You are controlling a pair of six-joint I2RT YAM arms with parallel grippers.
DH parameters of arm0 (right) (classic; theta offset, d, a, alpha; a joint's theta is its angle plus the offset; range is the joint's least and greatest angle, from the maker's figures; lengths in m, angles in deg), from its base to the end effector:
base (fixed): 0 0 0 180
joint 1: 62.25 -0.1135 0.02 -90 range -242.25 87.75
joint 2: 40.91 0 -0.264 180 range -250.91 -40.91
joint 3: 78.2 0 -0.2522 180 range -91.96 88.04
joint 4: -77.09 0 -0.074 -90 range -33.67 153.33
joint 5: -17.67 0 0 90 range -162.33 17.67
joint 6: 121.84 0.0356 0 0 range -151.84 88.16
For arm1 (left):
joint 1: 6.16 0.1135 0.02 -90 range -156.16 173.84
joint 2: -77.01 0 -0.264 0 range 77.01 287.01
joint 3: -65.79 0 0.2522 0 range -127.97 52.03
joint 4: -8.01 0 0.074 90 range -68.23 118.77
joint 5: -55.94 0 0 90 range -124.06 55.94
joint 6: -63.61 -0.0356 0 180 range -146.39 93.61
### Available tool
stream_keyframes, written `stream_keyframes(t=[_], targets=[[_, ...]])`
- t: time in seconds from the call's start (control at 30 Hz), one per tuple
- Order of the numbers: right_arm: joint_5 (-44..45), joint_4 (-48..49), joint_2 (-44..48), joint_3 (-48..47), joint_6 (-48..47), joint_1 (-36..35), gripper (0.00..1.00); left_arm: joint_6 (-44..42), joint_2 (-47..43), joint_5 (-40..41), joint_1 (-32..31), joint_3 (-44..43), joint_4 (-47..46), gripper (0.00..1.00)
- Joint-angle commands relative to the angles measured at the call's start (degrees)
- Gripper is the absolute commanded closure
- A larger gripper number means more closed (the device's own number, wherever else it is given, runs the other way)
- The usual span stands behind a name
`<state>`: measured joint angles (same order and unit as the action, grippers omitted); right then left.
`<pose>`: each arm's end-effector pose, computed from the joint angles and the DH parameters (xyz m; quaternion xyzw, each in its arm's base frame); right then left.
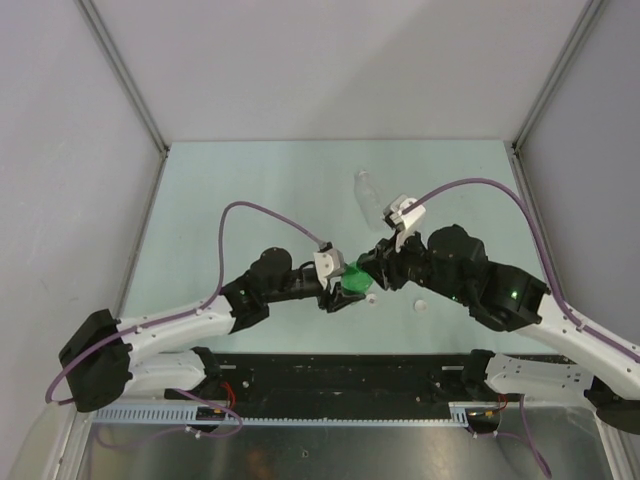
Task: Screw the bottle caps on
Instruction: Screw the bottle cap onto the plastic bottle.
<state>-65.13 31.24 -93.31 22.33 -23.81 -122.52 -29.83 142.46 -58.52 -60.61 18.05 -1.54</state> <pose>0.0966 0.1602 0.4022 -0.3244 0.7446 0.2840 0.5096 0.1368 -0.2168 0.2618 0.4788 0.5791 -0.4201 0.5088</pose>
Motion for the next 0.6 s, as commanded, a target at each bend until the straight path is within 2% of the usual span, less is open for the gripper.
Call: stream_keyframes(t=[0.0, 0.2, 0.4, 0.57], targets=[[2.6, 1.2, -0.8, 0.3, 3.5, -0.4, 0.92, 0.5, -2.6, 5.7, 0.0, -6.4, -7.8, 1.0], [9.0, 2.8, -1.4, 0.5, 5.5, -0.6, 0.92, 0.2, -1.7, 10.9, -0.3, -7.9, -8.0, 1.0], [11.1, 4.5, -3.3, 0.5, 6.3, -0.7, 0.93, -4.2, 1.1, 14.7, -1.3, -10.5, -7.9, 1.0], [17.9, 4.3, -4.1, 0.5, 8.5, -0.8, 0.95, -5.0, 3.0, 18.6, -1.6, -13.0, -7.9, 1.0]])
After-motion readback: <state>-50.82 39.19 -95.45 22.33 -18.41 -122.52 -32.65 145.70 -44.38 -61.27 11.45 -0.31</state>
